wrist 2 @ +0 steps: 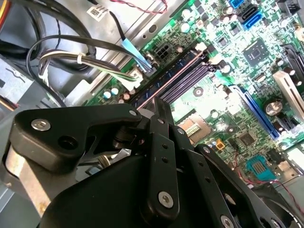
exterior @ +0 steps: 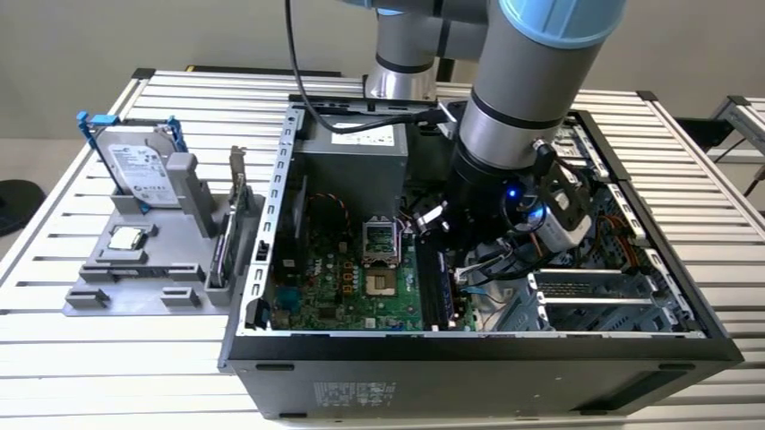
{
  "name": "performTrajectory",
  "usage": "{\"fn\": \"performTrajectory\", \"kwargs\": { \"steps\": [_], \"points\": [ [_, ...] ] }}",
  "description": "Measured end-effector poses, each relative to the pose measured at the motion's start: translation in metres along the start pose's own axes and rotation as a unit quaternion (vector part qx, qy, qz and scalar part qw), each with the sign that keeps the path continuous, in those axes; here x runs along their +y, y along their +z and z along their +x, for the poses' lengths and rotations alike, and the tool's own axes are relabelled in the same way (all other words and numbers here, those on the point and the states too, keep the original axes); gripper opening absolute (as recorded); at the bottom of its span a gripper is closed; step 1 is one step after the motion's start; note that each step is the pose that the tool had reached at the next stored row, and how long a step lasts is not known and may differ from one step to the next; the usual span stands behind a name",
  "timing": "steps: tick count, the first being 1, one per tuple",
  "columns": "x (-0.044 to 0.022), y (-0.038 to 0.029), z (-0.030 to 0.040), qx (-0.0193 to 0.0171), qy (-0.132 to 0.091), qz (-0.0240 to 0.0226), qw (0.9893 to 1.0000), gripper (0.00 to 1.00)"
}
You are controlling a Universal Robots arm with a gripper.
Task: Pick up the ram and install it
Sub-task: 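Press down the ram until it locks into place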
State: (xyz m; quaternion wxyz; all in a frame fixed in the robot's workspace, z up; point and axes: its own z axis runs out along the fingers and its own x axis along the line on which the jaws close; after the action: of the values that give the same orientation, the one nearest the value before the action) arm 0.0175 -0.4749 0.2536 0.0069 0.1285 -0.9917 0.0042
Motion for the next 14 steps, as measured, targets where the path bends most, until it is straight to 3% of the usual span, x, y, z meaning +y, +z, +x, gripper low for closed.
{"fn": "performTrajectory", "kwargs": {
  "steps": [14],
  "points": [
    [0.0047, 0.0034, -0.0006, -0.0011, -0.042, -0.0022, 0.9991, 0.0]
  ]
}}
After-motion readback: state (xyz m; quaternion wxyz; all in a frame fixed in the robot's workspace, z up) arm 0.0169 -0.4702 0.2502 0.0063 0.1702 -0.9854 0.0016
